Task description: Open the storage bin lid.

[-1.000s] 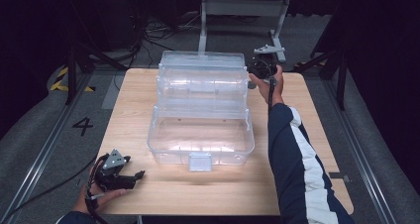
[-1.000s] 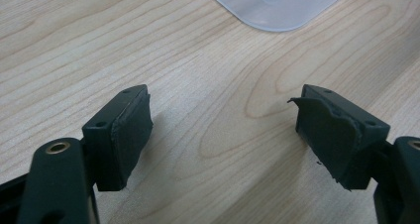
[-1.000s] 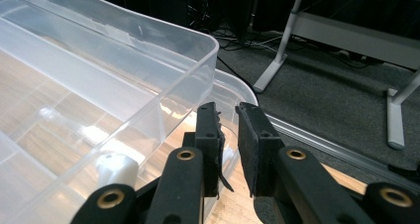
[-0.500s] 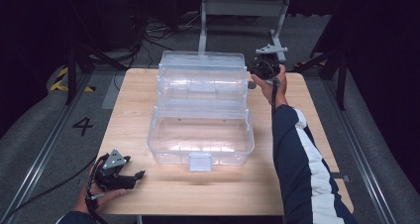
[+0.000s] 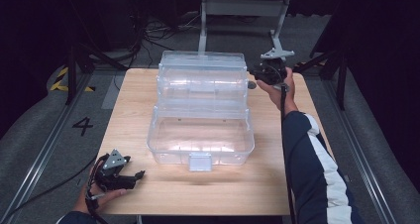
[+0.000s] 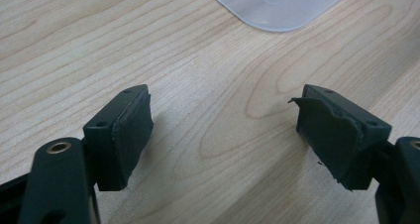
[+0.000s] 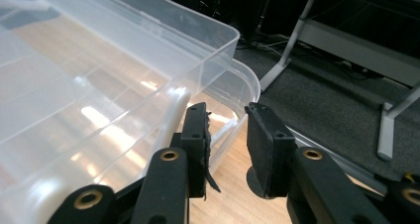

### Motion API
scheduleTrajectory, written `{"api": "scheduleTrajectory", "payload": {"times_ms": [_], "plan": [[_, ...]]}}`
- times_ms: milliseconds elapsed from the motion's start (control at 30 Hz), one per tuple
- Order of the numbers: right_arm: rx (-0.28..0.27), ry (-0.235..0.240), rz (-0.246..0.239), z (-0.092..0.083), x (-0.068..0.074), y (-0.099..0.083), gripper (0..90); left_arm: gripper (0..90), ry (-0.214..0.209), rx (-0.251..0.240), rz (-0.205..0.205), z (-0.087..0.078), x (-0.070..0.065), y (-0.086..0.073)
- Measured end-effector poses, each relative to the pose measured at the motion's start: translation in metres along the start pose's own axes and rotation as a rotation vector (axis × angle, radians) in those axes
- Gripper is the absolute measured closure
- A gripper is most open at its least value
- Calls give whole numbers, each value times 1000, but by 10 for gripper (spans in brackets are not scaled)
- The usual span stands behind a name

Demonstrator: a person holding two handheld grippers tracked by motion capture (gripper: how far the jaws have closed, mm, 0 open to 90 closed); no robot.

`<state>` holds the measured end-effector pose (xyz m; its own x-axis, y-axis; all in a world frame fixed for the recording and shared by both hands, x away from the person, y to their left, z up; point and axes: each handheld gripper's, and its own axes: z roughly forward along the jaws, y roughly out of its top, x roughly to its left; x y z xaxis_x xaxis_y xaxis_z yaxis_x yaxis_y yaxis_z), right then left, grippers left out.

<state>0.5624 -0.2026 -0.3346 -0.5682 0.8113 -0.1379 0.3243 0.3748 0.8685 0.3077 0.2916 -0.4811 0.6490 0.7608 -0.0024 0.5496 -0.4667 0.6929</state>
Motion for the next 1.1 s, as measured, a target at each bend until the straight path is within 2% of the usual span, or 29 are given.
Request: {"api": "scheduleTrajectory", "payload": {"times_ms": [133, 200, 233, 667, 767, 833, 1100], "plan": [[16, 8, -36, -10, 2, -4, 668, 221, 0, -1, -4, 0, 0, 0], [32, 21, -38, -13, 3, -4, 649, 221, 1, -1, -3, 0, 0, 0], [36, 17, -62, -17, 5, -5, 641, 221, 2, -2, -3, 0, 0, 0], [75, 1, -115, -35, 15, -17, 523, 220, 1, 1, -4, 0, 0, 0], [79, -7, -96, -40, 14, -20, 493, 220, 2, 0, -5, 0, -1, 0], [61, -20, -90, -45, 14, -23, 493, 220, 0, 4, -3, 0, 0, 0], [56, -23, -96, -58, 15, -33, 471, 221, 2, 2, -4, 0, -1, 0]]}}
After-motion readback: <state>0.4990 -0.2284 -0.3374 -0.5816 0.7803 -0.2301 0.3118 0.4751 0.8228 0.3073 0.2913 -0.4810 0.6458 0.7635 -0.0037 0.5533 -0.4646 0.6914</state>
